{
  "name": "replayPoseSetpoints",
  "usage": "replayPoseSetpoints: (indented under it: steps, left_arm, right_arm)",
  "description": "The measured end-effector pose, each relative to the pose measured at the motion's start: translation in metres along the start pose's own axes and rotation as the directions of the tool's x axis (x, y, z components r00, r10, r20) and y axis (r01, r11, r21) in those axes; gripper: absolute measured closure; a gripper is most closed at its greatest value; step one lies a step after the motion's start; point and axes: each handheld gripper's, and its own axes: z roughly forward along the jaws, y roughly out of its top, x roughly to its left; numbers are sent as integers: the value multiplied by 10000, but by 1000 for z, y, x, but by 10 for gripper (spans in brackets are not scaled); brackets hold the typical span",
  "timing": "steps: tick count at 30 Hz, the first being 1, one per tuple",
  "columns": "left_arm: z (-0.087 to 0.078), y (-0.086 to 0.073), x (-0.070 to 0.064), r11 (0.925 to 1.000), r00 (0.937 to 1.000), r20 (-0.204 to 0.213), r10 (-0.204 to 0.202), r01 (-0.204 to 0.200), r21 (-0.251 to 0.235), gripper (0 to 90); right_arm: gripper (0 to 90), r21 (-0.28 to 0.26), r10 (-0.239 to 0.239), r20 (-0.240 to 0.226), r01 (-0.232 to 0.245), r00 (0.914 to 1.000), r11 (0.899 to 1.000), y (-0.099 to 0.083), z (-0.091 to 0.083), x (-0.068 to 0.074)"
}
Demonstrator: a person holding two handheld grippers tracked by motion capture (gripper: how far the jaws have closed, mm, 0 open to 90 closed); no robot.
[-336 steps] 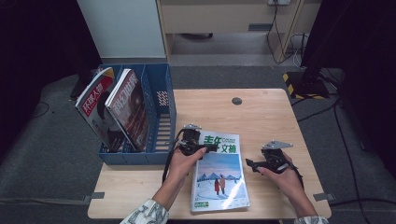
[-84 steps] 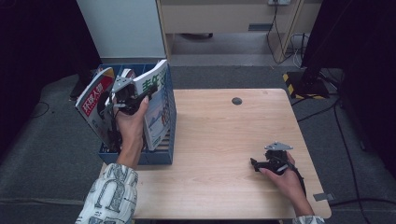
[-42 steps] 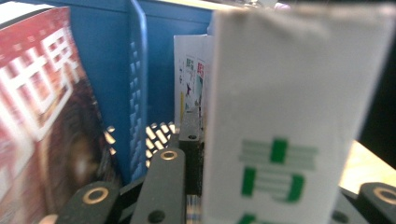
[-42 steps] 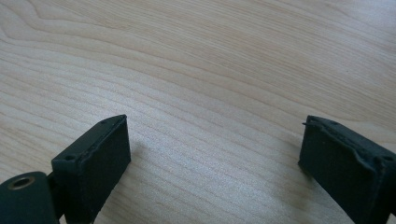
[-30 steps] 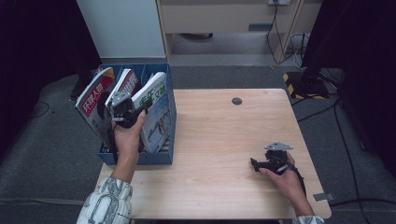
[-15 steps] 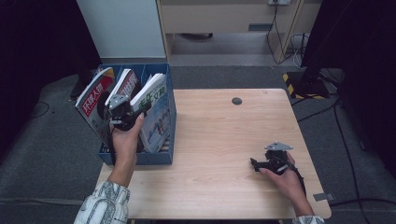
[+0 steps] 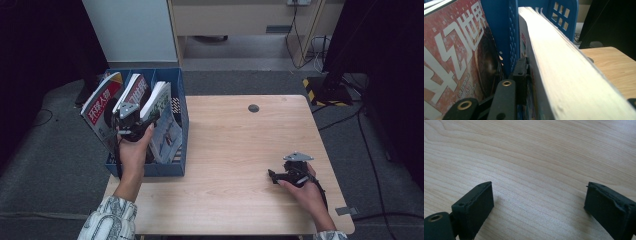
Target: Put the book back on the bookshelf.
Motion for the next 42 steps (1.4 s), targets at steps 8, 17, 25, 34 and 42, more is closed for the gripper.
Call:
replayPoseSetpoints:
  steps: [8, 17, 25, 34, 42]
  left_arm:
    - [1, 1, 1, 9996, 9996, 58, -286, 286, 17, 603]
    - [6, 7, -2, 9976, 9979, 128, -636, 633, 285, 500]
    - [11, 10, -3, 9980, 9992, -193, -363, 372, 506, 552]
    - [4, 8, 2, 9987, 9986, -272, -452, 459, 237, 723]
    - [0, 9, 7, 9953, 9954, -73, -955, 954, -166, 733]
  right_arm:
    - [88, -2, 5, 0, -5, 10000, 10000, 0, 0, 0]
    - [86, -11, 4, 3, -4, 10000, 10000, 0, 0, 0]
    - [85, -8, 2, -8, -2, 10000, 10000, 0, 0, 0]
    - [83, -6, 6, -22, -6, 10000, 10000, 0, 0, 0]
    - [83, -8, 6, -26, -6, 10000, 10000, 0, 0, 0]
